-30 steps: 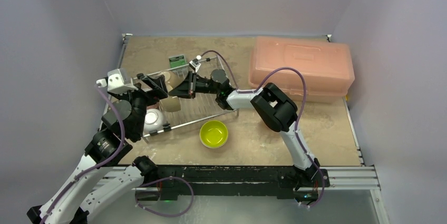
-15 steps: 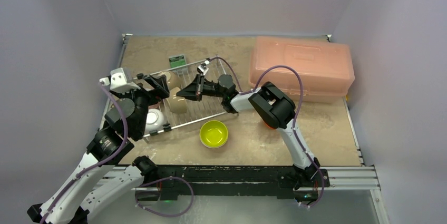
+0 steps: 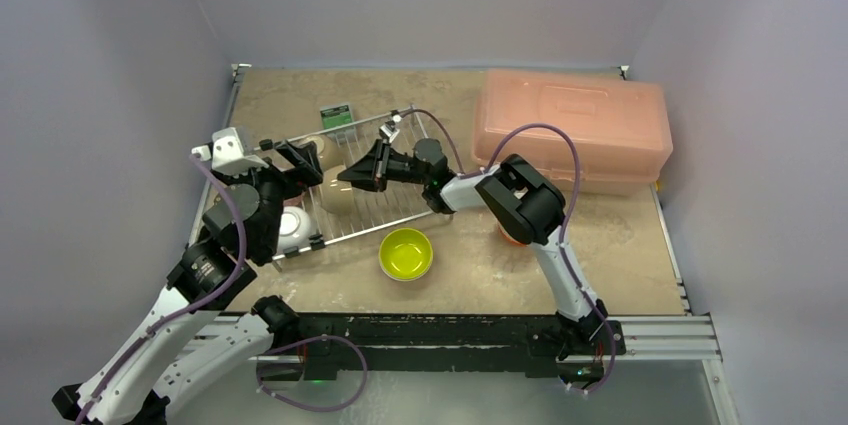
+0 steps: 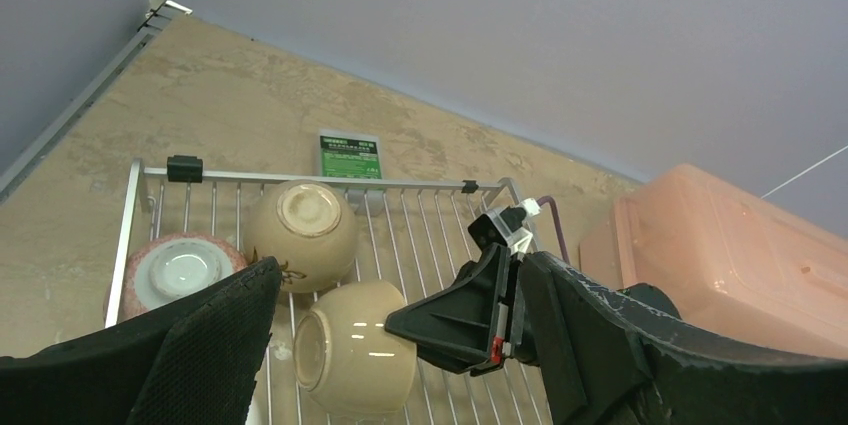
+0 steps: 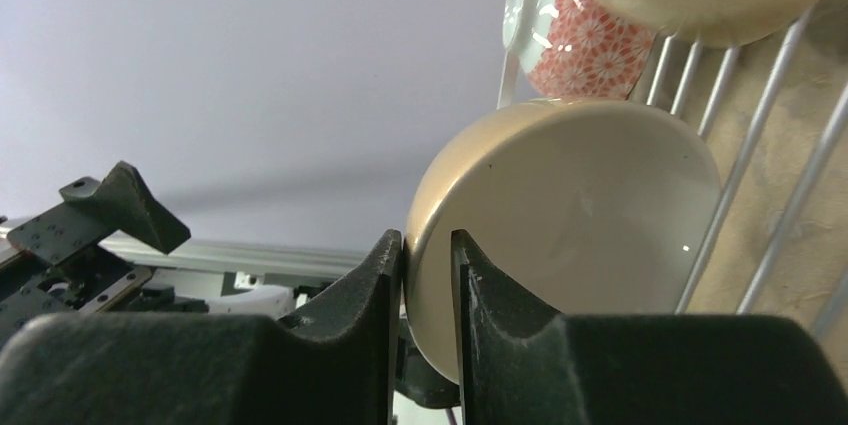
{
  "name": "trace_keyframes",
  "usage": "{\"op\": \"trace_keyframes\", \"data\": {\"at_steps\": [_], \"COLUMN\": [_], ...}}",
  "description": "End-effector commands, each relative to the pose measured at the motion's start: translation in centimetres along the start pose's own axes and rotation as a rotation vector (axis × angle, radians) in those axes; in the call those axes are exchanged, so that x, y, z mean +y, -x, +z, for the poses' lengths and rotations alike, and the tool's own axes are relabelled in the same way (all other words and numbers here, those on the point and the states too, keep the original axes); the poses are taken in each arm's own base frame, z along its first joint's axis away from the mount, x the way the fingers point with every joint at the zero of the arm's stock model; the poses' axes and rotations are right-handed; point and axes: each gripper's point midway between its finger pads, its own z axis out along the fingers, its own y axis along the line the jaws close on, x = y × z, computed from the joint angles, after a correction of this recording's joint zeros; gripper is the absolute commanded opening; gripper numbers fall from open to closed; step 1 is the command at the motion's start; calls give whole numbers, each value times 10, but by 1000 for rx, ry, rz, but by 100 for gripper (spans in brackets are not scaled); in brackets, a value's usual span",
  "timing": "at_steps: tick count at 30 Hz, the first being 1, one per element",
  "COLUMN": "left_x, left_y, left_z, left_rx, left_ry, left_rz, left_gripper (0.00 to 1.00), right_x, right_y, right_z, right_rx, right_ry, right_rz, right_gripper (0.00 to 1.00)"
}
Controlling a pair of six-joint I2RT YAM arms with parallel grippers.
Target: Load the bowls into the dish rack
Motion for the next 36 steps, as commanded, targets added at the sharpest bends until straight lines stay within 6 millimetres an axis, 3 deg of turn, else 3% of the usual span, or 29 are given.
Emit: {"op": "trace_keyframes", "data": {"at_steps": [1,8,20,36], "left_x": [0,1,6,7], "left_y": [0,5,5,8], "left_z": [2,1,1,-1], "left_rx": [-5,-16,-9,-2], "left_ry": [12,18,48,61], "left_rz": [-8,0,-1,-35], "left_gripper": [89,89,89,89], "right_x": [-12,-32,-35,-23], "right_y": [9,17,57,70], "right_z": [-4,-9,-32,-59], "right_rx": [-38,-78,-255,-342], "right_ry": [-133,-276,-567,-798], "right_rz": [-19,-19,-227,-424], "right_gripper": [26,33,45,41]}}
